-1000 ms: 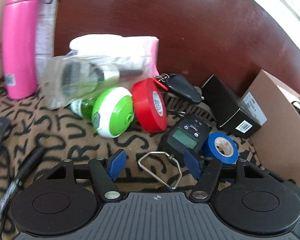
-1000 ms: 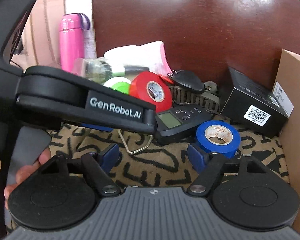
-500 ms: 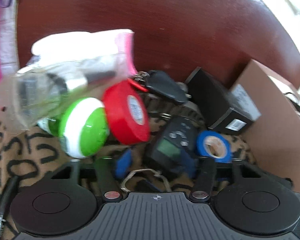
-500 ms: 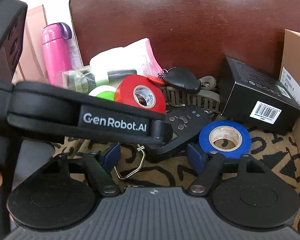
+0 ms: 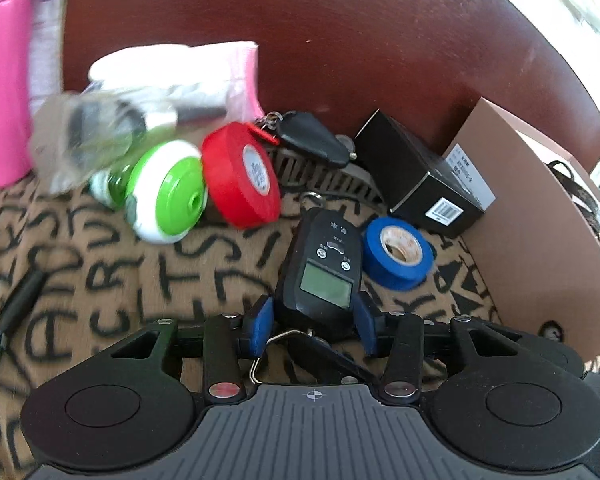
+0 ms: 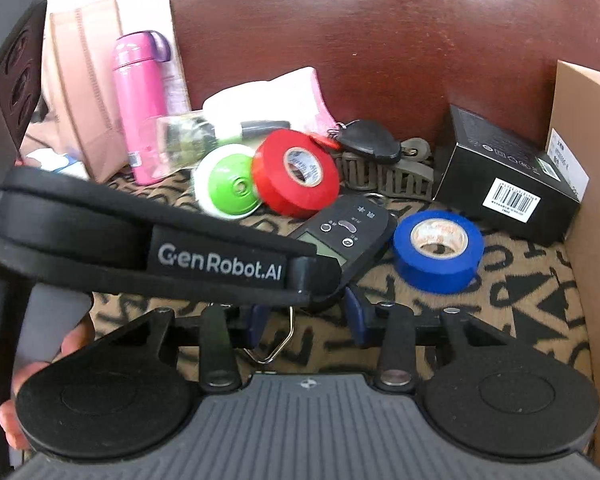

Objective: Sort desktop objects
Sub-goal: 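Lift the black scale with the left gripper and carry it over the box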

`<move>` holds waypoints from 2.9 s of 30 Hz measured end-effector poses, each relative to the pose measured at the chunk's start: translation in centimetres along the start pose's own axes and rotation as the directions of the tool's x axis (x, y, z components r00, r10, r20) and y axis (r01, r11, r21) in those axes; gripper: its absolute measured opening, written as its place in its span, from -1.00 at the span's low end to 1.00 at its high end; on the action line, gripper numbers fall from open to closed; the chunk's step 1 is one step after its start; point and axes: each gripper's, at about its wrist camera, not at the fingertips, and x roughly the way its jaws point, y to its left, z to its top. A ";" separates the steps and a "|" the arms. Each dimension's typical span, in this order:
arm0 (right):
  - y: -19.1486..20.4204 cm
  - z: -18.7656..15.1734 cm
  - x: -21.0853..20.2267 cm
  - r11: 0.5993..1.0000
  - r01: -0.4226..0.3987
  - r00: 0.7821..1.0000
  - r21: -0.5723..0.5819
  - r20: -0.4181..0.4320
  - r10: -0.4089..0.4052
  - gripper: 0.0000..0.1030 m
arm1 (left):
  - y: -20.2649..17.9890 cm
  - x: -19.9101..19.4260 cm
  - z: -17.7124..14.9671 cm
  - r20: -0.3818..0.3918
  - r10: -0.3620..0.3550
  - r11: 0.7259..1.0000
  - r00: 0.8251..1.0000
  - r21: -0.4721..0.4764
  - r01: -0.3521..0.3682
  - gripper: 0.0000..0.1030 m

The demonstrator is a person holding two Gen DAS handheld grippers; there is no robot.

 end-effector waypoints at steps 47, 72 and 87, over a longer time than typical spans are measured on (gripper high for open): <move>1.1 -12.7 -18.1 0.996 0.082 0.995 -0.018 -0.056 -0.083 0.02 | -11.7 -7.8 -13.5 -0.095 0.072 0.997 0.993 0.017 -0.071 0.52; 0.6 -11.5 -22.4 0.993 0.119 0.991 0.002 0.055 -0.119 0.03 | -15.3 -11.3 -12.2 -0.008 -0.023 0.998 1.000 0.051 0.023 0.18; -4.7 -4.5 -29.0 0.964 0.263 0.903 0.045 0.341 -0.262 0.03 | -26.1 -14.3 -3.8 0.177 -0.171 0.966 0.969 0.222 0.130 0.18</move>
